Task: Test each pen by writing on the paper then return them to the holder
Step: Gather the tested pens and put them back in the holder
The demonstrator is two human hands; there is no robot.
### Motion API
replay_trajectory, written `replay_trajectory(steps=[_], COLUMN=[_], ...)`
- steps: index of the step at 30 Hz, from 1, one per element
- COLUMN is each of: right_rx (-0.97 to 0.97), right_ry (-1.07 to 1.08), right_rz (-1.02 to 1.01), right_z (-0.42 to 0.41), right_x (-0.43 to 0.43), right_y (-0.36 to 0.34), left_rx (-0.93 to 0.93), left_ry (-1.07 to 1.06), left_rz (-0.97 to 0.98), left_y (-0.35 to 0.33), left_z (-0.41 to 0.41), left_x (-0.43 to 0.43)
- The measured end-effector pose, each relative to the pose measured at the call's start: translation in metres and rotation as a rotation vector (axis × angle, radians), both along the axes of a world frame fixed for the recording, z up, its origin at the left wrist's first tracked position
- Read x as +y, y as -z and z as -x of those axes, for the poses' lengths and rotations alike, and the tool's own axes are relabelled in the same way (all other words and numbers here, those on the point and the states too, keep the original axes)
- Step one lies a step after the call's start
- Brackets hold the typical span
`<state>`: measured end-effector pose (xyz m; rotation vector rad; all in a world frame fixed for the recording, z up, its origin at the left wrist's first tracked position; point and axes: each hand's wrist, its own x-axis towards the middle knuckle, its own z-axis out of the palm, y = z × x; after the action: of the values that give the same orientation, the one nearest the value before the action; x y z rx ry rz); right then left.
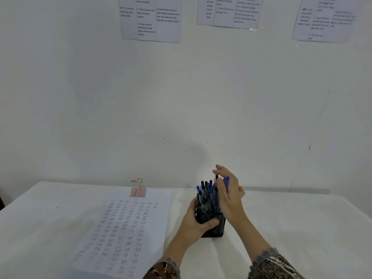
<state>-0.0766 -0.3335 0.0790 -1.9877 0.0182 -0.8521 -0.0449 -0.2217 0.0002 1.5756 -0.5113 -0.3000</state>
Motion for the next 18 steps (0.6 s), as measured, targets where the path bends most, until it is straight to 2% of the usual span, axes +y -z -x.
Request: replay_trajectory(steps=[2,4,8,11,14,18], right_rx=[0.171,0.251,0.098,0.025,-0.070,0.051], right_ry=[0.031,0.021,-0.168,-0.125,-0.086,-0.080], right_rz=[0.149,0.222,0.022,0.169,0.100,-0.001], right_z=[0.000,0.003,0.007,0.005,0.006,0.004], right_x=[-0.001,-0.006,-0.015,-0.015,-0.013,-0.003], right_y=[0.000,0.006,0.013,0.021,0.016,0.001], left_rx=[-0.027,-0.068,-0.102,-0.119,-0.079,-0.181], left_ry=[-0.026,-0.054,-0.090,-0.082,-0.092,-0.140], left_rz=[0.032,0.056,0.053,0.055,0.104,0.135], left_y=[-0.003,-0.008,-0.028,-0.043,-0.048,-0.053], left_z=[0.001,0.001,0.000,0.001,0.001,0.004], left_x=[0.001,0.001,-0.001,-0.007,-0.012,-0.015])
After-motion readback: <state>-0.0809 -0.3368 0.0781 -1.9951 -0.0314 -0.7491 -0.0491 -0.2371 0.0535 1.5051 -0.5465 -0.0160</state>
